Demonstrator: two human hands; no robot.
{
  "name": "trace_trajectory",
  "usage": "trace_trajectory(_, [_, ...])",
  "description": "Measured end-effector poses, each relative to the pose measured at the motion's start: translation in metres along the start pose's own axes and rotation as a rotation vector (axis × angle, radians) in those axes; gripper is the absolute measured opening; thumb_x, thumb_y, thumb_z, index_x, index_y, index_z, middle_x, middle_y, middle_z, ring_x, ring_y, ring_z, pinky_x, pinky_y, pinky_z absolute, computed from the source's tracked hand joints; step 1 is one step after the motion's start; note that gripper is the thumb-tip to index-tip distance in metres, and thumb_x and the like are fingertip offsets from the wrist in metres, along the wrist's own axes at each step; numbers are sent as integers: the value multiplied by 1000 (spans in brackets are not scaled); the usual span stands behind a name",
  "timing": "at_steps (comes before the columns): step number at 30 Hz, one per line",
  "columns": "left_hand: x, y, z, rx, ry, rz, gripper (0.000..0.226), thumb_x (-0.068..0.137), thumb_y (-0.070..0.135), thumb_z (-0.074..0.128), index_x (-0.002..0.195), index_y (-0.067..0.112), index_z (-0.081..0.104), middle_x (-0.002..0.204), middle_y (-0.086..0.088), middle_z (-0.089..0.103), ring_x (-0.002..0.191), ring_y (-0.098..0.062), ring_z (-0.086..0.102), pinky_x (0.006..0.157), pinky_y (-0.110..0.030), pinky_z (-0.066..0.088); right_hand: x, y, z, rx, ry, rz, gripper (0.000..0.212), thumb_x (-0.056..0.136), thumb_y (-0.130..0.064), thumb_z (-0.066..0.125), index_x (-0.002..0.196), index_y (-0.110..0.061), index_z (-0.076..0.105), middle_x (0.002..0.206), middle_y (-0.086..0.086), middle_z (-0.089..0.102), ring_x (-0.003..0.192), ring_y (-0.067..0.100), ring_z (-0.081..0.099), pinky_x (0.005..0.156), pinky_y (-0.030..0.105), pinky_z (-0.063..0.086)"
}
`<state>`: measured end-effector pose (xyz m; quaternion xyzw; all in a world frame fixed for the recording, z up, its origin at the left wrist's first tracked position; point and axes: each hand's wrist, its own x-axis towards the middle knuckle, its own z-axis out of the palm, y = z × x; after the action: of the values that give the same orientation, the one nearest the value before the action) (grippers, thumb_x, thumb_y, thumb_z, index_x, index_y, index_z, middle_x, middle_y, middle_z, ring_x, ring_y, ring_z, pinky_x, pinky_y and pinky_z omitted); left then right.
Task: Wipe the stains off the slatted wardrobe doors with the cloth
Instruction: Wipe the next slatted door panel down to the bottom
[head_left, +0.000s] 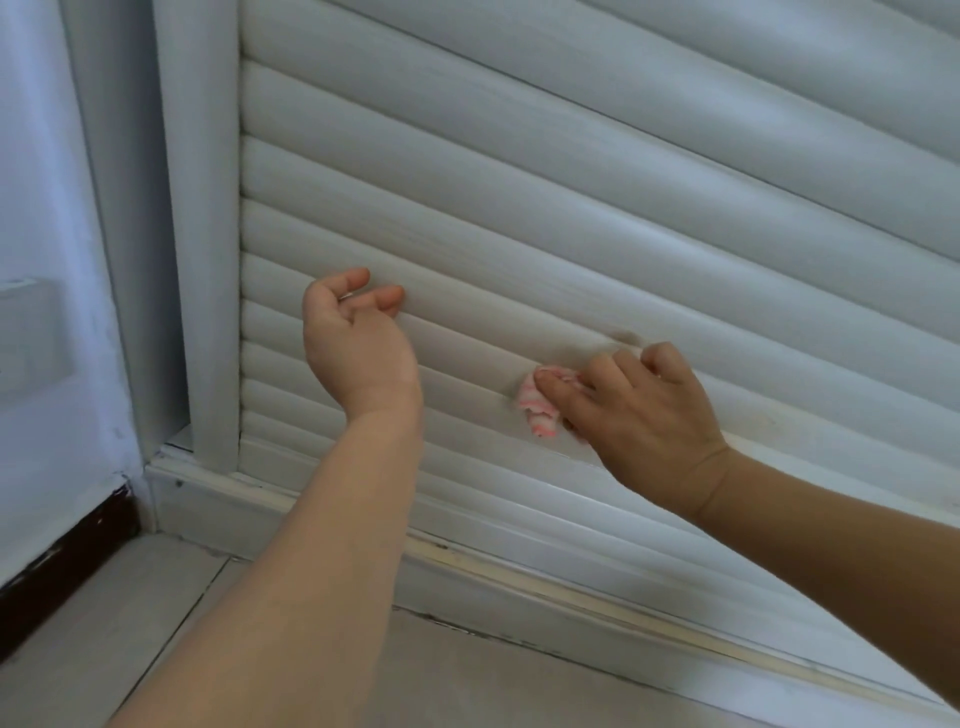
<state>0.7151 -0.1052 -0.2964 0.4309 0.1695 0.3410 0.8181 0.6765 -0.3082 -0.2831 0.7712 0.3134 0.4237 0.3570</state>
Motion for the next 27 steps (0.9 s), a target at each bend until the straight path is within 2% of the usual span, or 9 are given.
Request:
trace_trajectory(5, [5, -7, -3, 34, 58, 26, 32, 72, -7, 38, 88, 15, 55, 72, 4, 54, 76, -18, 56, 85, -35, 53, 6, -15, -5, 42, -120, 263, 26, 63, -9, 78, 85, -15, 67, 60, 1, 51, 47, 24, 48, 63, 32, 18])
trace_trajectory(7, [6, -11, -4, 53, 89, 53, 32, 61, 5, 41, 86, 19, 56, 80, 3, 56, 78, -18, 57, 86, -45, 52, 18, -24, -5, 92, -107, 342, 29, 58, -10, 83, 79, -15, 63, 59, 0, 53, 47, 24, 50, 63, 32, 17])
trace_trajectory(9, [7, -14, -4, 54, 91, 42, 34, 60, 5, 41, 85, 19, 59, 79, 2, 57, 77, -21, 60, 85, -46, 52, 34, -32, -4, 134, -40, 368, 27, 60, -15, 84, 76, -18, 63, 61, -1, 55, 51, 23, 53, 64, 32, 17])
trace_trajectory(12, [7, -19, -6, 47, 63, 46, 42, 69, -13, 35, 86, 13, 63, 72, 2, 60, 68, -16, 58, 84, -37, 53, 65, -46, -2, 167, 91, 374, 9, 71, -25, 75, 74, -21, 67, 66, 0, 56, 62, 24, 55, 65, 33, 19])
trace_trajectory(14, [9, -20, -9, 99, 101, 81, 47, 70, -15, 35, 93, 8, 68, 84, -6, 65, 77, -16, 60, 86, -26, 49, 88, -57, -1, 165, 137, 372, 9, 71, -27, 72, 69, -20, 67, 68, 3, 56, 65, 25, 55, 65, 33, 21])
trace_trajectory(18, [12, -22, -8, 164, 163, 71, 49, 75, -17, 38, 106, 4, 69, 101, -4, 50, 86, -13, 52, 81, -7, 38, 115, -68, 8, 160, 211, 341, 13, 70, -27, 78, 66, -20, 67, 66, 4, 56, 64, 25, 56, 64, 34, 21])
trace_trajectory(20, [12, -22, -9, 158, 164, 103, 48, 76, -18, 38, 108, 2, 68, 103, -10, 53, 88, -19, 56, 78, -4, 36, 102, -62, 10, 184, 233, 317, 12, 72, -33, 75, 74, -22, 70, 67, 3, 56, 63, 25, 56, 64, 34, 22])
trace_trajectory(23, [15, -24, -15, 148, 145, 79, 43, 83, -15, 41, 112, 4, 66, 110, -12, 55, 101, -25, 56, 73, 0, 30, 58, -46, 10, 212, 232, 340, 8, 79, -26, 73, 85, -22, 73, 66, 3, 54, 60, 24, 52, 64, 33, 22])
trace_trajectory(27, [19, -23, -14, 75, 221, 58, 25, 84, -11, 53, 99, -1, 69, 96, -4, 53, 85, -11, 50, 72, 1, 32, 24, -28, 7, 189, 182, 370, 5, 82, -22, 70, 84, -21, 74, 62, 3, 50, 56, 25, 47, 63, 32, 18])
